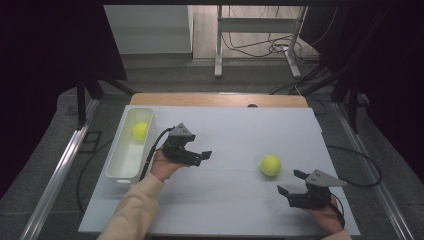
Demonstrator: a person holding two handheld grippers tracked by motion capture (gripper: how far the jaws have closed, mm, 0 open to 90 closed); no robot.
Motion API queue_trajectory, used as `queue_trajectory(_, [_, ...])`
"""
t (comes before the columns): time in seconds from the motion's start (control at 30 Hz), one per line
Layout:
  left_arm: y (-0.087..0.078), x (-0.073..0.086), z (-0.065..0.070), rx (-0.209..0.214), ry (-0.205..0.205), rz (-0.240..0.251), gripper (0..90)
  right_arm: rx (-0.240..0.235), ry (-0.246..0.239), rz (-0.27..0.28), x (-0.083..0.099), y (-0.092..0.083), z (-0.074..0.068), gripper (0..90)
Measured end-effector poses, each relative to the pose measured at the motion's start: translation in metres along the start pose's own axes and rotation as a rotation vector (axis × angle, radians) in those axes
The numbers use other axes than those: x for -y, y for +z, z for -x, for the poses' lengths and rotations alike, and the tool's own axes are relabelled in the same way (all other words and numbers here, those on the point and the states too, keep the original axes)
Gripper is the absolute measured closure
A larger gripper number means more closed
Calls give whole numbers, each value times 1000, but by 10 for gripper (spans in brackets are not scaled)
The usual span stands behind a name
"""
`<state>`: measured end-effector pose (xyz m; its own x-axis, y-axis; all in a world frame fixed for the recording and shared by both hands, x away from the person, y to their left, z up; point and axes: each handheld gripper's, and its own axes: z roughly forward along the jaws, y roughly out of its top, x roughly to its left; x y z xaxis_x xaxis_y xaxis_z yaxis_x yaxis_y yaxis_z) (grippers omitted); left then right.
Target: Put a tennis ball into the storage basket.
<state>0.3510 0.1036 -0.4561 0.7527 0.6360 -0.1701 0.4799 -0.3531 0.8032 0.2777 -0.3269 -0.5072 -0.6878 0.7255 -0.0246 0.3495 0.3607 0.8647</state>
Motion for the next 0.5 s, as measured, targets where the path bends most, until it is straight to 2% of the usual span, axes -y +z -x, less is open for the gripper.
queue_trajectory(0.5, [19,-3,12,31,29,-31,93,1,-2,-3,0,0,0,145])
